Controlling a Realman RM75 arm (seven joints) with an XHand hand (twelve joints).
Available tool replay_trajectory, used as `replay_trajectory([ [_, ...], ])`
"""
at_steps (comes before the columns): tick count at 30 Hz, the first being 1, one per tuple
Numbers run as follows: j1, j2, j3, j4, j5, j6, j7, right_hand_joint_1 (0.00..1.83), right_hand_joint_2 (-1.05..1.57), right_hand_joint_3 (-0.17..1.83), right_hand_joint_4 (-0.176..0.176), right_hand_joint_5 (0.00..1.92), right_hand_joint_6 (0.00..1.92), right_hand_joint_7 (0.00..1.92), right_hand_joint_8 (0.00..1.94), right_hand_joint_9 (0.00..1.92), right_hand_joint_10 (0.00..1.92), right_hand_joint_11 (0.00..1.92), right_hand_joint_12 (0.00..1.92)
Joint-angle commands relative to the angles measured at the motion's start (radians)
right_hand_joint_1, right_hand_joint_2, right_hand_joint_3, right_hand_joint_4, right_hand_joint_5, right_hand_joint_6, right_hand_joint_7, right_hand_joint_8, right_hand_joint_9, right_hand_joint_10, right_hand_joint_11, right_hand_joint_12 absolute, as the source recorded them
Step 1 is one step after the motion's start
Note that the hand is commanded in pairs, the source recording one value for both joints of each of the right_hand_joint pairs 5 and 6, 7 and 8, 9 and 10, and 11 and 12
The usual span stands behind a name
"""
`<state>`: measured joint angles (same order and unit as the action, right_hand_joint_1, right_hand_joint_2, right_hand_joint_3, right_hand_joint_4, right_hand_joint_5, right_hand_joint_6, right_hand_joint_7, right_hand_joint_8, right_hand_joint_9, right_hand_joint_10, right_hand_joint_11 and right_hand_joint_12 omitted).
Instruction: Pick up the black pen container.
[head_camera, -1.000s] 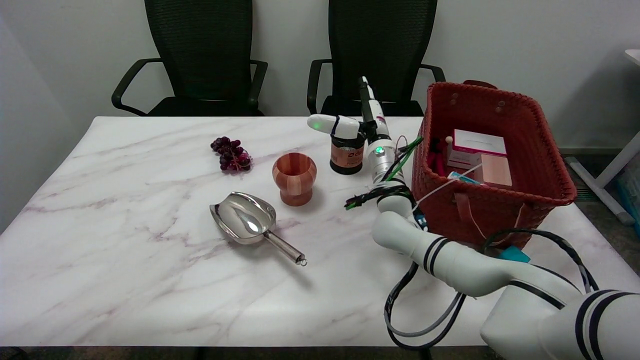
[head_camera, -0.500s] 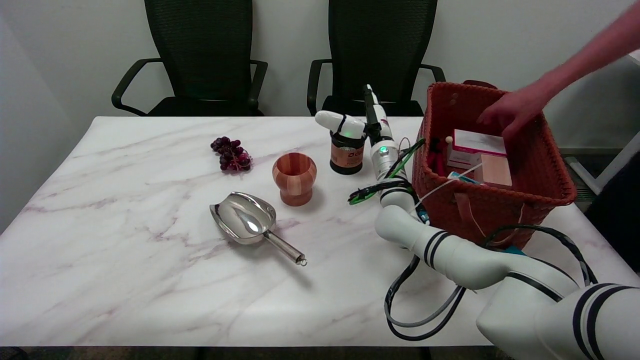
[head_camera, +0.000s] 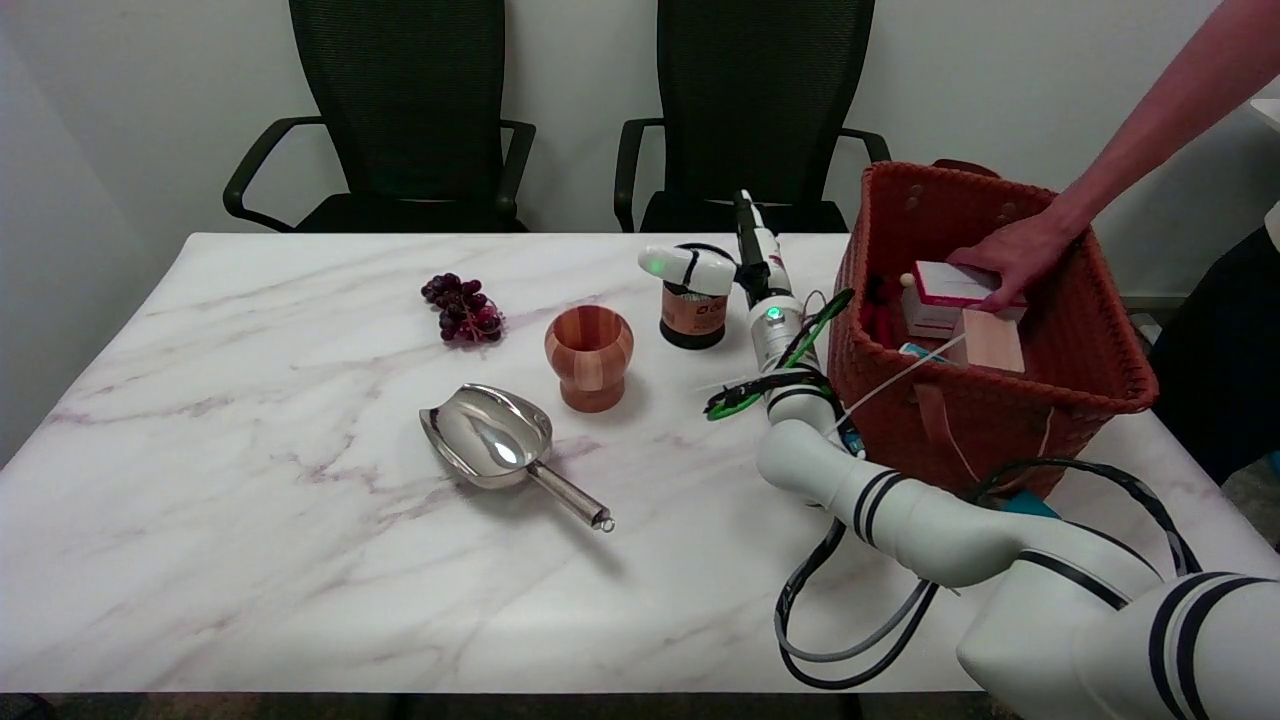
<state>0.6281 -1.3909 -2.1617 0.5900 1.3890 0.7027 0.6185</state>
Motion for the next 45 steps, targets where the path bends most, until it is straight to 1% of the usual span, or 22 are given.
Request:
replay_trajectory([
  [1, -0.024, 0.002, 0.002, -0.011, 0.009, -0.018, 0.007, 1.08, 0.06, -0.17, 0.0, 0.0, 0.0, 0.0, 0.0, 0.0, 0.0, 0.0, 0.0],
  [4, -0.022, 0.002, 0.002, -0.018, 0.009, -0.036, 0.007, 1.17, 0.17, 0.07, 0.0, 0.0, 0.0, 0.0, 0.0, 0.0, 0.0, 0.0, 0.0],
  [8, -0.016, 0.0, 0.002, -0.03, 0.009, -0.051, 0.007, 1.2, 0.26, 0.16, 0.0, 0.0, 0.0, 0.0, 0.0, 0.0, 0.0, 0.0, 0.0],
  [13, -0.012, -0.007, 0.002, -0.044, 0.009, -0.051, 0.007, 1.22, 0.28, 0.26, 0.0, 0.0, 0.0, 0.0, 0.0, 0.0, 0.0, 0.0, 0.0],
  [24, -0.016, -0.012, -0.005, -0.048, 0.033, -0.058, 0.007, 1.21, 0.28, 0.35, 0.0, 0.0, 0.0, 0.0, 0.0, 0.0, 0.0, 0.0, 0.0],
  [37, -0.003, -0.035, 0.002, -0.104, 0.035, -0.07, 0.007, 1.19, 0.25, 0.43, 0.0, 0.0, 0.0, 0.0, 0.0, 0.0, 0.0, 0.0, 0.0],
  [41, -0.001, -0.037, -0.002, -0.104, 0.067, -0.075, 0.007, 1.18, 0.25, 0.45, 0.0, 0.0, 0.0, 0.0, 0.0, 0.0, 0.0, 0.0, 0.0],
  [45, 0.001, -0.037, -0.002, -0.104, 0.068, -0.075, 0.007, 1.17, 0.26, 0.47, 0.0, 0.0, 0.0, 0.0, 0.0, 0.0, 0.0, 0.0, 0.0],
])
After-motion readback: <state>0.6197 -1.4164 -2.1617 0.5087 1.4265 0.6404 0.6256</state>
